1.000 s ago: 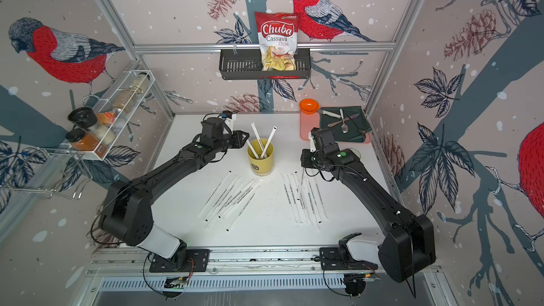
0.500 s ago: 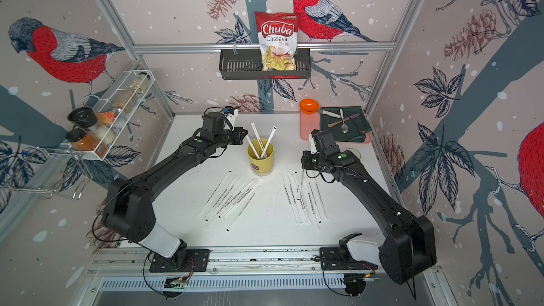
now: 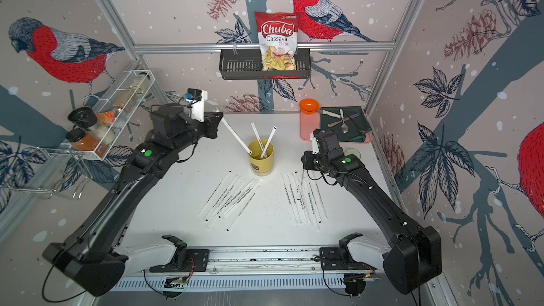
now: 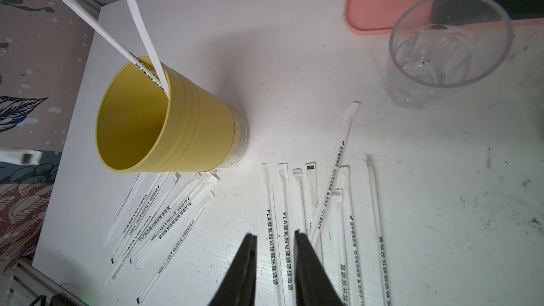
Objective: Take the straws out of the storage container
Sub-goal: Pick up the straw from the container, then place the straw at the center of the board.
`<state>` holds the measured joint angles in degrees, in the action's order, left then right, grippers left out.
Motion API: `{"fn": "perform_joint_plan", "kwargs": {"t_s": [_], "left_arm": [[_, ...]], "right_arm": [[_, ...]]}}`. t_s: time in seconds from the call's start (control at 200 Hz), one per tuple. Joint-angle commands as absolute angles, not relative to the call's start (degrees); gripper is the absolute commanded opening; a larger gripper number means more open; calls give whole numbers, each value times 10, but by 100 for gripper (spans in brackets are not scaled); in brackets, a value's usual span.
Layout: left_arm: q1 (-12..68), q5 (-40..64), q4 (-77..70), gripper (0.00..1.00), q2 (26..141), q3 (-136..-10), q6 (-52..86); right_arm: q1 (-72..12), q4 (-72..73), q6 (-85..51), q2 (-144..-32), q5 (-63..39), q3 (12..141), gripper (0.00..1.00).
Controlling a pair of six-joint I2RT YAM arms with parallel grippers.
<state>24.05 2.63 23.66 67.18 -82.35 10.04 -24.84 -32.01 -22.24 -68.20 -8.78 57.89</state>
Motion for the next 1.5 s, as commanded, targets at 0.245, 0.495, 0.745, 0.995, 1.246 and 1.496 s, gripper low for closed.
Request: {"fn": "perform_joint_plan", "kwargs": {"t_s": [0.245,0.495,0.745,0.995,1.246,1.496], "left_arm": [[249,-170,616,3,683,-921,69],[320,-213,654,5,788,-846,93],[350,-226,628,6,939,-817,90],[350,-193,573,30,945,-800,72],[347,-202,568,35,915,-790,66],[275,-127,410,35,781,-748,70]], "right_arm": [[-250,-309,-210,-659,-105,570,27],[-254,-321,-214,-638,-99,563,27],[-254,-334,-216,-620,-84,557,27],[-255,-338,-217,-622,-78,558,27],[-257,-330,-223,-636,-80,569,27],[-288,-246,-249,-690,-91,587,29]]}}
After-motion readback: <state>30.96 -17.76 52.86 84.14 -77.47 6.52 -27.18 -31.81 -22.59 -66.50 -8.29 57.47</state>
